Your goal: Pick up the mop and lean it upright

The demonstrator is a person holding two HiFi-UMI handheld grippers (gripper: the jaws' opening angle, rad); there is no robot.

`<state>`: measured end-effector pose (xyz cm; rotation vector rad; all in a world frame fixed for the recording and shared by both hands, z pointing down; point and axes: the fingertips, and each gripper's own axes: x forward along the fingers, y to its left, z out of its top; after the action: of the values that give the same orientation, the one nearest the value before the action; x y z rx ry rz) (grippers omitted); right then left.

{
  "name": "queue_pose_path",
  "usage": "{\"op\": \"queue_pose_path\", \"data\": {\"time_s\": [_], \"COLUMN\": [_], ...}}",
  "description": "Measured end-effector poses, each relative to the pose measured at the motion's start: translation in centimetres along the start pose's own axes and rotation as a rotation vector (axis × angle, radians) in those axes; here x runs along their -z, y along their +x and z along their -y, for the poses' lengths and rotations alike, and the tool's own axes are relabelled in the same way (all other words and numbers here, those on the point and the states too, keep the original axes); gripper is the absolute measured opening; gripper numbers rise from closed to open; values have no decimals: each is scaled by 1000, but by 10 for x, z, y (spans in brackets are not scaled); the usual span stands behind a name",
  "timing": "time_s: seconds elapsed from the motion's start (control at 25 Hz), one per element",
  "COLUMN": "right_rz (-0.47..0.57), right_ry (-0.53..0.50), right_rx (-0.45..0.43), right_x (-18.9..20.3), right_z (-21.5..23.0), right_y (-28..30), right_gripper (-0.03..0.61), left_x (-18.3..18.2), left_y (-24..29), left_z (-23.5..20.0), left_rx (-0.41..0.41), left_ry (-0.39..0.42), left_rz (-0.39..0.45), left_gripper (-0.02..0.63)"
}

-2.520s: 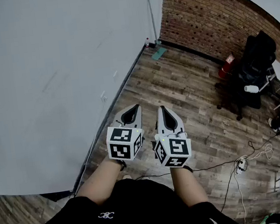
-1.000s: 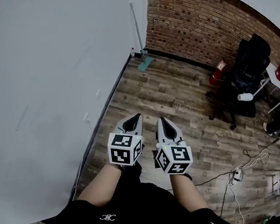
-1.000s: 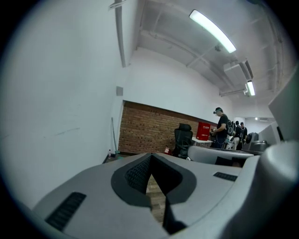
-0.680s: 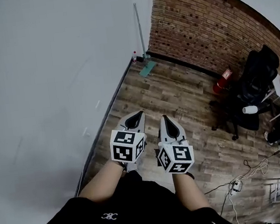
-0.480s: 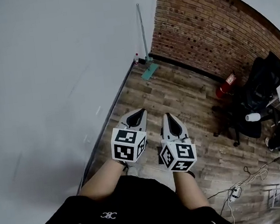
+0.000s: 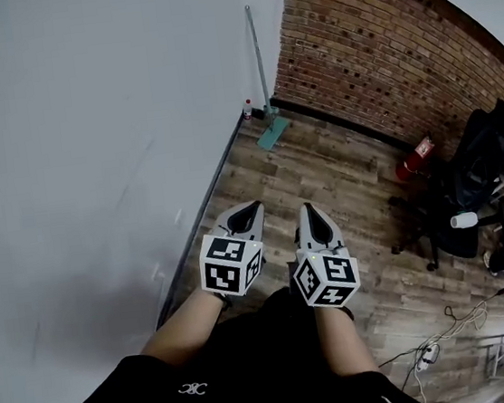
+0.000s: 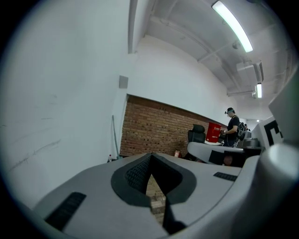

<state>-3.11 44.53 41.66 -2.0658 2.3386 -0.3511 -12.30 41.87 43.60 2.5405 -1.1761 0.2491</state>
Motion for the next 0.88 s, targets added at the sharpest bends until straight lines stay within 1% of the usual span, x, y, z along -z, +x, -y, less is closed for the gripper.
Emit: {"op": "queue_pose_path", "data": {"time_s": [0.16, 0.32, 0.44, 0.6, 0.72, 0.88], "right_rz": [-1, 1, 10, 10, 4, -15], "right_ry": [-4, -2, -4, -13, -28, -19], "right_rx": [-35, -58, -71, -85, -107, -130], "right_x": [2, -1, -17, -39, -52, -71], "right_z": [3, 21, 49, 87, 115, 155], "right_y": [44, 101, 154, 221, 271, 336], "right_gripper": [11, 11, 11, 11, 9, 9], "left_x": [-1, -8, -28, -57, -80, -110], "left_y": [30, 77, 127, 198, 251, 322], "left_z": [-25, -52, -69, -87, -101, -114], "left_rx": [-21, -40, -57, -66, -86, -101], "left_ry": [-10, -13, -17, -43, -38, -33], "left_rz": [-7, -18, -19, -15, -5, -18], "left_gripper": [-3, -3, -3, -3, -3, -3]}}
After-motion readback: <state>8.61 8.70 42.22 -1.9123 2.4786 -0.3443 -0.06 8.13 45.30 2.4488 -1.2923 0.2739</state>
